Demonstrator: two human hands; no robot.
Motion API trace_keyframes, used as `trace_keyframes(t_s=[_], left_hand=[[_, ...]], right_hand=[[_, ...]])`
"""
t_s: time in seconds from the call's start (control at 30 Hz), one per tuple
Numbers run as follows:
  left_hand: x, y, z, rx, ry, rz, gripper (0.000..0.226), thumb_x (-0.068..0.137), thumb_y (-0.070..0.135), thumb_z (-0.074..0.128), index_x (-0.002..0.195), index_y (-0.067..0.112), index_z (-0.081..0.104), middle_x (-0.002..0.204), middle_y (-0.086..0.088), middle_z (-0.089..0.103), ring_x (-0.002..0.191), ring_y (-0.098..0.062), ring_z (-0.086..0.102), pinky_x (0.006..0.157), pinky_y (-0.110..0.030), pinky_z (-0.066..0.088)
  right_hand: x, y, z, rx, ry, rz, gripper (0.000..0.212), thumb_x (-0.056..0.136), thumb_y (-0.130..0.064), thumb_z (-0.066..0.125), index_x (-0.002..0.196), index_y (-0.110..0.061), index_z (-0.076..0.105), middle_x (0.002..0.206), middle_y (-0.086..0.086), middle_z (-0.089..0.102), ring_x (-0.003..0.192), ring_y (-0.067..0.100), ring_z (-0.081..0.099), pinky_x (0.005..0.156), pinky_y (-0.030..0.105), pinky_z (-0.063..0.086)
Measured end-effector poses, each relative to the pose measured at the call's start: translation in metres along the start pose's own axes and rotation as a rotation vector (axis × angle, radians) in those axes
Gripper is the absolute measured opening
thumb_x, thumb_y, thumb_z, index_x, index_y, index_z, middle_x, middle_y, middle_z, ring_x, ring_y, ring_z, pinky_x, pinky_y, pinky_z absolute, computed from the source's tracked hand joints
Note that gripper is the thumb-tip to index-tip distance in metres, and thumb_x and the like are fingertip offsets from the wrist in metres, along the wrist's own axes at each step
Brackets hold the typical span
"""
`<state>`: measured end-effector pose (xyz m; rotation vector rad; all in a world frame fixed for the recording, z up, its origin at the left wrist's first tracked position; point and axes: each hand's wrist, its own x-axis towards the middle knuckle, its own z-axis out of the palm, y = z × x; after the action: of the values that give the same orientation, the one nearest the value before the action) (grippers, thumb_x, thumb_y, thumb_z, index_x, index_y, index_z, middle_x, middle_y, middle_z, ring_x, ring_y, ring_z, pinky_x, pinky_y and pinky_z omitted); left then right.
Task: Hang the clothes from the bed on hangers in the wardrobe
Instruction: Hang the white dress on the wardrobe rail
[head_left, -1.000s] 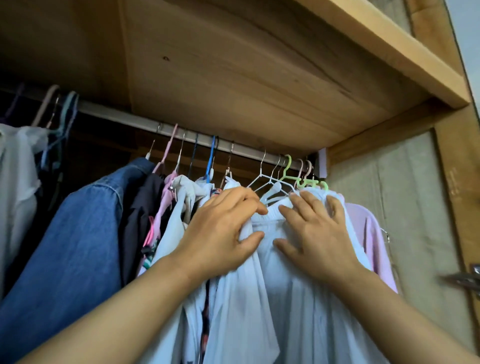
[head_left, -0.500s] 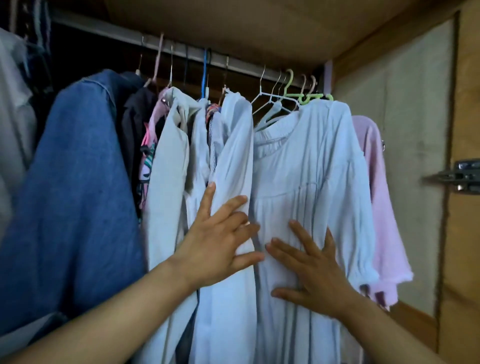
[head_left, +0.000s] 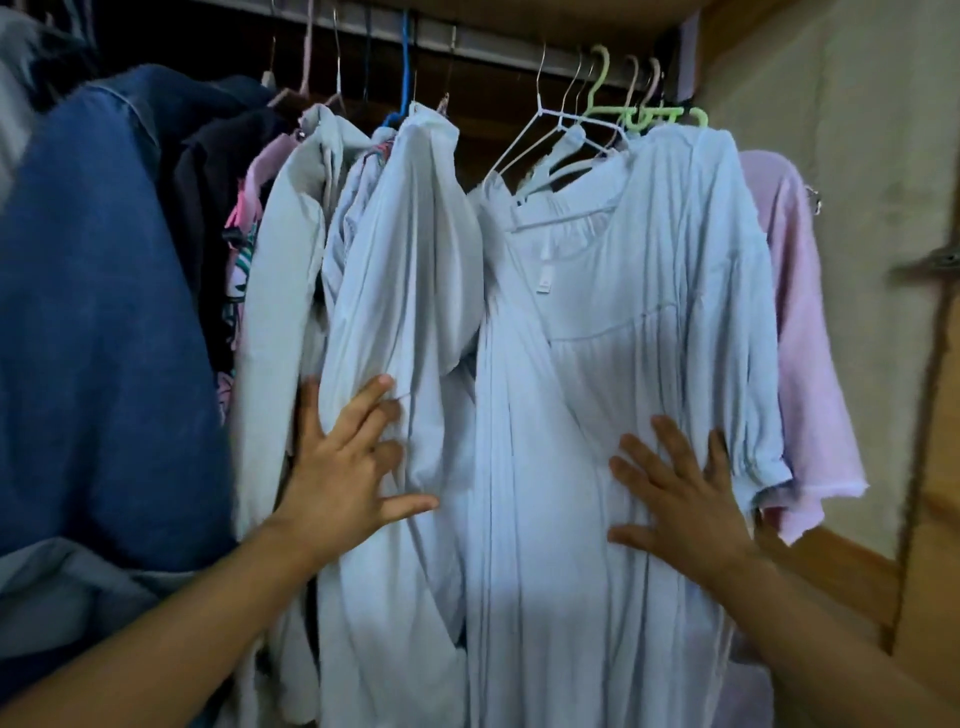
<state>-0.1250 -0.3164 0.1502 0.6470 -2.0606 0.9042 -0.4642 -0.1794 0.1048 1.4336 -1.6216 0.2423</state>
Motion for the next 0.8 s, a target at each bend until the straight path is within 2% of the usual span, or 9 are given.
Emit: trace_keyframes(t_s=[0.1,0.17,0.2,0.27,0.33,0.43,0.53,0.67,0.8], left_hand=[[-0.002,-0.007,0.001,0.066,0.024,-0.003,0.064,0.07,0.073,0.048,0.073,0.014,0.073,0.116,-0.006,0.063,0.134,-0.022,0.035,0.106,-0.065,0.007],[-0.002,-0.008,0.002,0.093,0.051,0.008,0.059,0.068,0.069,0.05,0.074,0.015,0.072,0.117,-0.005,0.063,0.134,-0.021,0.034,0.107,-0.064,0.004],[-0.002,-0.009,0.002,0.102,0.066,0.014,0.056,0.068,0.066,0.051,0.075,0.015,0.072,0.117,-0.005,0.063,0.135,-0.021,0.033,0.107,-0.064,0.004],[-0.004,-0.012,0.002,0.118,0.093,0.025,0.049,0.069,0.061,0.054,0.076,0.016,0.072,0.119,-0.005,0.063,0.135,-0.021,0.033,0.106,-0.065,0.006],[-0.006,-0.015,0.003,0.134,0.106,0.038,0.045,0.07,0.059,0.058,0.077,0.017,0.072,0.12,-0.005,0.062,0.136,-0.021,0.033,0.106,-0.066,0.007],[-0.01,-0.02,0.003,0.142,0.102,0.06,0.044,0.07,0.058,0.059,0.081,0.018,0.072,0.122,-0.005,0.061,0.136,-0.021,0.032,0.105,-0.066,0.008],[-0.011,-0.024,0.003,0.136,0.108,0.071,0.041,0.07,0.058,0.062,0.08,0.019,0.071,0.121,-0.004,0.061,0.137,-0.021,0.032,0.106,-0.065,0.006],[-0.011,-0.024,0.003,0.133,0.139,0.074,0.039,0.071,0.056,0.06,0.075,0.018,0.069,0.119,-0.004,0.063,0.135,-0.021,0.034,0.106,-0.062,0.005],[-0.011,-0.025,0.0,0.129,0.149,0.064,0.04,0.073,0.055,0.056,0.075,0.018,0.07,0.117,-0.006,0.064,0.133,-0.022,0.036,0.106,-0.063,0.005]], right_hand=[[0.01,-0.024,0.001,-0.079,0.06,0.081,0.072,0.055,-0.065,0.067,0.102,-0.01,0.069,0.118,0.012,0.062,0.139,0.032,0.022,0.112,0.057,-0.008],[0.019,-0.042,0.004,-0.12,0.121,0.053,0.086,0.044,-0.051,0.086,0.112,-0.006,0.058,0.123,0.018,0.057,0.132,0.035,0.031,0.111,0.059,-0.009],[0.023,-0.052,0.006,-0.139,0.138,0.003,0.086,0.052,-0.042,0.085,0.123,-0.008,0.05,0.135,0.017,0.049,0.133,0.034,0.03,0.11,0.061,-0.008],[0.031,-0.068,0.013,-0.124,0.273,-0.209,0.051,0.091,-0.02,0.054,0.139,-0.018,0.036,0.151,0.006,0.028,0.139,0.03,0.023,0.111,0.062,-0.003],[0.04,-0.074,0.029,-0.078,0.268,-0.382,0.049,0.101,-0.005,0.017,0.14,-0.028,0.037,0.15,-0.003,0.033,0.138,0.028,0.027,0.11,0.058,0.012],[0.038,-0.067,0.051,-0.067,0.208,-0.498,0.062,0.086,0.003,0.025,0.134,-0.027,0.05,0.135,-0.005,0.054,0.133,0.028,0.039,0.109,0.055,0.015],[0.028,-0.044,0.059,0.035,0.067,-0.353,0.069,0.068,-0.01,0.033,0.135,-0.022,0.043,0.129,-0.008,0.058,0.138,0.02,0.025,0.116,0.047,0.0],[0.017,-0.014,0.063,0.12,-0.262,-0.134,0.08,0.067,-0.063,0.045,0.138,-0.028,0.036,0.135,-0.014,0.049,0.144,0.005,-0.002,0.116,0.038,-0.008],[0.015,0.018,0.092,0.146,-0.386,0.0,0.106,0.053,-0.098,0.02,0.145,-0.046,0.01,0.155,-0.012,0.007,0.145,0.017,0.0,0.115,0.044,-0.009]])
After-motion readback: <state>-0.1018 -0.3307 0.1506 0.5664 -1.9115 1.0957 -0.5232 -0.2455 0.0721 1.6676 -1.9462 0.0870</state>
